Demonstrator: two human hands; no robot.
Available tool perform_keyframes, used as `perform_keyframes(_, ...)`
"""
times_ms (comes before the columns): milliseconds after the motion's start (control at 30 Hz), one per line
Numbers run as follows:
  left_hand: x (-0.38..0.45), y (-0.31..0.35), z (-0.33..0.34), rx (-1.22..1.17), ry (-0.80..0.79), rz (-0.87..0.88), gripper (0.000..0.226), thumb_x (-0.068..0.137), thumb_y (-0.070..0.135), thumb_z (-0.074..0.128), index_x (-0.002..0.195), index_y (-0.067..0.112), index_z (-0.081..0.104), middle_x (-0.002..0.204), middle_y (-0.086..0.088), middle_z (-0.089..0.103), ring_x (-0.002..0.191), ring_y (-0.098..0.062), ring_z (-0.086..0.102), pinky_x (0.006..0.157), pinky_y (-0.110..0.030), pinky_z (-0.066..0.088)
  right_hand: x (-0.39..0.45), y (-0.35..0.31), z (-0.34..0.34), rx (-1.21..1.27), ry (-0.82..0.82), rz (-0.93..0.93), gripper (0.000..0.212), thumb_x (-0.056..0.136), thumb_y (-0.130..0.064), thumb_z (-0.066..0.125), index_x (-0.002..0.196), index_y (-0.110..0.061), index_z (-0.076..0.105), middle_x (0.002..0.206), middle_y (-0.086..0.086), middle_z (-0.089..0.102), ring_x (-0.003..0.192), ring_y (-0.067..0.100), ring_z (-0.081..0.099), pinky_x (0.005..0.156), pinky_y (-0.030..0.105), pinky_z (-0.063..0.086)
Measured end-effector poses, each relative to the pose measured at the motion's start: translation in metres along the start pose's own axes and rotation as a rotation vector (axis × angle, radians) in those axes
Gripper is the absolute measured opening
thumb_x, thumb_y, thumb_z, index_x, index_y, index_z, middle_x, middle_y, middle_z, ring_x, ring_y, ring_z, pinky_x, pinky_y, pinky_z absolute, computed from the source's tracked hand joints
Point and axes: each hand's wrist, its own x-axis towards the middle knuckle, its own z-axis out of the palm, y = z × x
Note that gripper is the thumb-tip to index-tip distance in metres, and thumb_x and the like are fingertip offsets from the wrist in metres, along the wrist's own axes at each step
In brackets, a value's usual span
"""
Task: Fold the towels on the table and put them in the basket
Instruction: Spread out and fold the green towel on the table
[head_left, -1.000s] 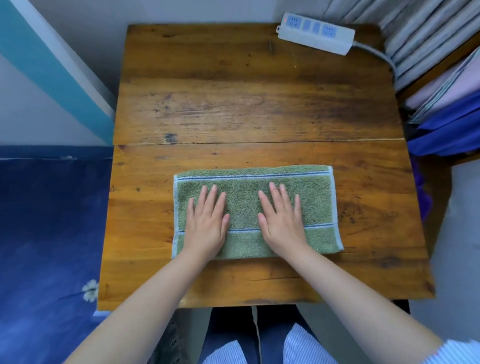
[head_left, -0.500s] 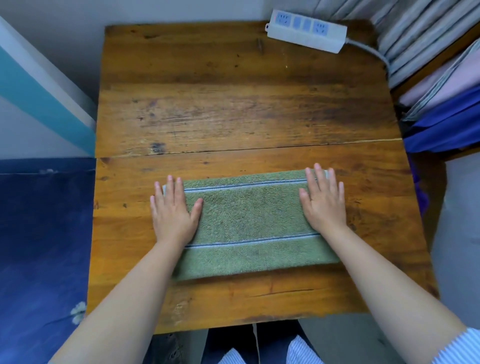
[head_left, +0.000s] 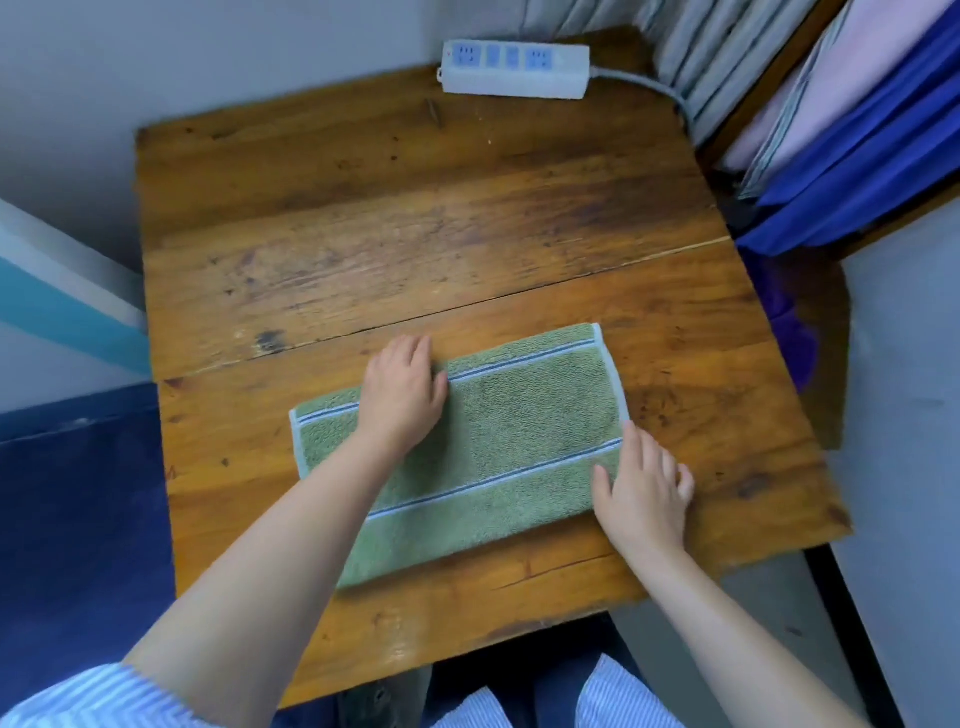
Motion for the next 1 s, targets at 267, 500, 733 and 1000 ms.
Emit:
perform_keyframes(267,0.054,0.092,-0.006,-0.015,-0.297,0.285,0.042,0.092,0.023,0.049,0.130,0.008,0.044,0.125,-0.015,0.054,0.115,-0.028,0.050,0.091,-0.033,0.042,0.005,-0.003,-0.011,0.270,-0.170,0.222,0.072,0.091,-0.023,0.053,0.146,-0.015,0.007,0.138,0.011,0.038,0.124,0.027,0.043,0.098,0.033,0.041)
perform_keyframes(500,0.088,0.144,-0.017,-0.200,-0.475,0.251,0.055,0.084,0.005,0.055,0.137,0.013,0.042,0.132,-0.010,0.052,0.119,-0.023,0.049,0.090,-0.020,0.038,0.043,0.016,-0.043,0.477,-0.335,0.273,0.033,0.082,-0.019,0.066,0.113,-0.012,0.056,0.112,0.005,0.064,0.099,0.025,0.060,0.075,0.030,0.048)
perform_keyframes(733,0.125,0.163,-0.071,-0.142,-0.273,0.296,0.040,0.082,-0.005,0.050,0.117,0.012,0.060,0.102,-0.004,0.053,0.088,-0.018,0.050,0.063,-0.025,0.040,0.117,0.033,-0.115,0.288,-0.165,0.056,0.010,0.077,-0.011,0.064,0.084,-0.004,0.063,0.097,0.012,0.066,0.094,0.029,0.059,0.072,0.031,0.045)
perform_keyframes(1000,0.128,0.153,-0.122,0.059,0.135,0.432,0.026,0.083,-0.001,0.054,0.105,0.003,0.066,0.099,-0.020,0.059,0.098,-0.036,0.050,0.078,-0.038,0.041,0.163,0.018,-0.194,-0.006,0.378,-0.423,0.019,0.077,0.003,0.057,0.095,-0.001,0.063,0.098,0.018,0.055,0.097,0.035,0.048,0.069,0.034,0.032)
